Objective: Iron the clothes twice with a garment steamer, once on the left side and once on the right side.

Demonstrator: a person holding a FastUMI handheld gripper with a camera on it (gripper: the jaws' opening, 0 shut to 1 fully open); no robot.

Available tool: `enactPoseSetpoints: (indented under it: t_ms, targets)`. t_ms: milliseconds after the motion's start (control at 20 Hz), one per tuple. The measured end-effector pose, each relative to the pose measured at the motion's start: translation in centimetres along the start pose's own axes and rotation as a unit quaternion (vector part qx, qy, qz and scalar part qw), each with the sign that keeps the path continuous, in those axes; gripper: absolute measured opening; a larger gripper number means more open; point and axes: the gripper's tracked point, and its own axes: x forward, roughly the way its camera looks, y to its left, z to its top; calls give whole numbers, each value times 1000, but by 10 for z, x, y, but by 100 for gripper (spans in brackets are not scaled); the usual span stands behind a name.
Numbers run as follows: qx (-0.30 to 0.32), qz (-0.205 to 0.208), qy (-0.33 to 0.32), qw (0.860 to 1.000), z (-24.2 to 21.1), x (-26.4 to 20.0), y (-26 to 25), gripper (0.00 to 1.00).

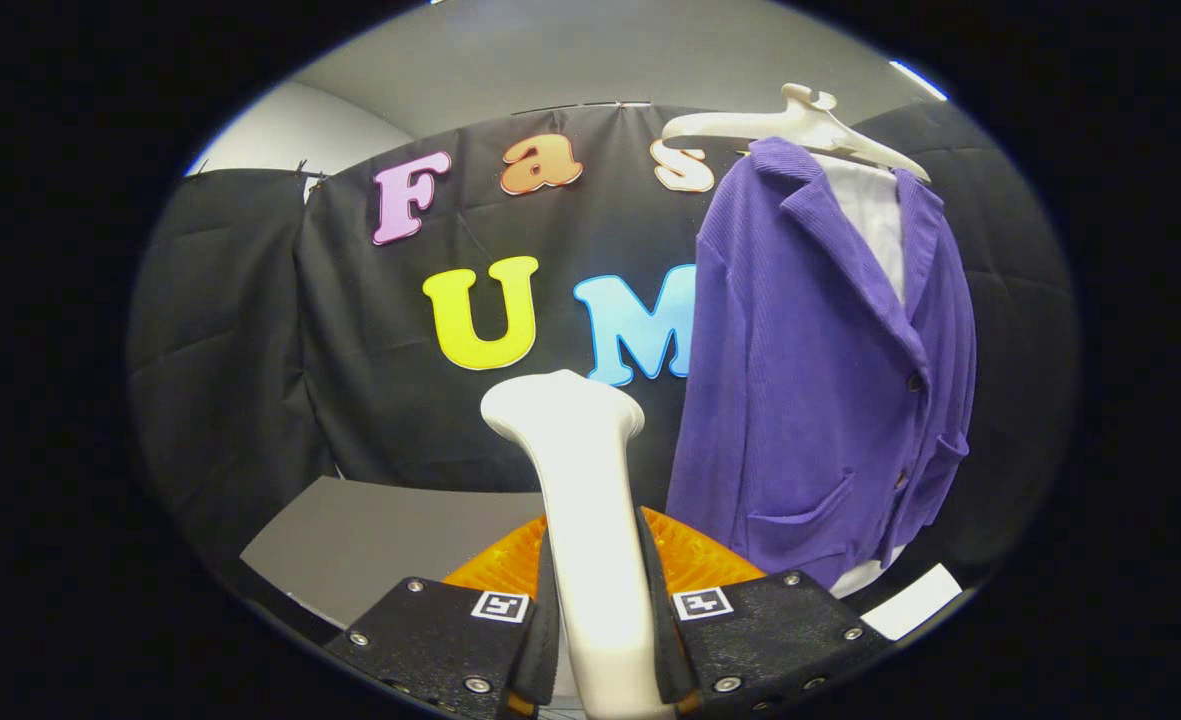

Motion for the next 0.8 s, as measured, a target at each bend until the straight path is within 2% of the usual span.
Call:
enactPoseSetpoints:
  t_ms: [200,350,550,800]
  targets:
    - [-18,20,0,1000,-8,-44,-16,38]
    - [-32,24,-19,999,2,-77,-34,38]
    - [-32,16,-47,998,18,-113,-73,38]
    - [-30,0,-55,998,33,-126,-110,38]
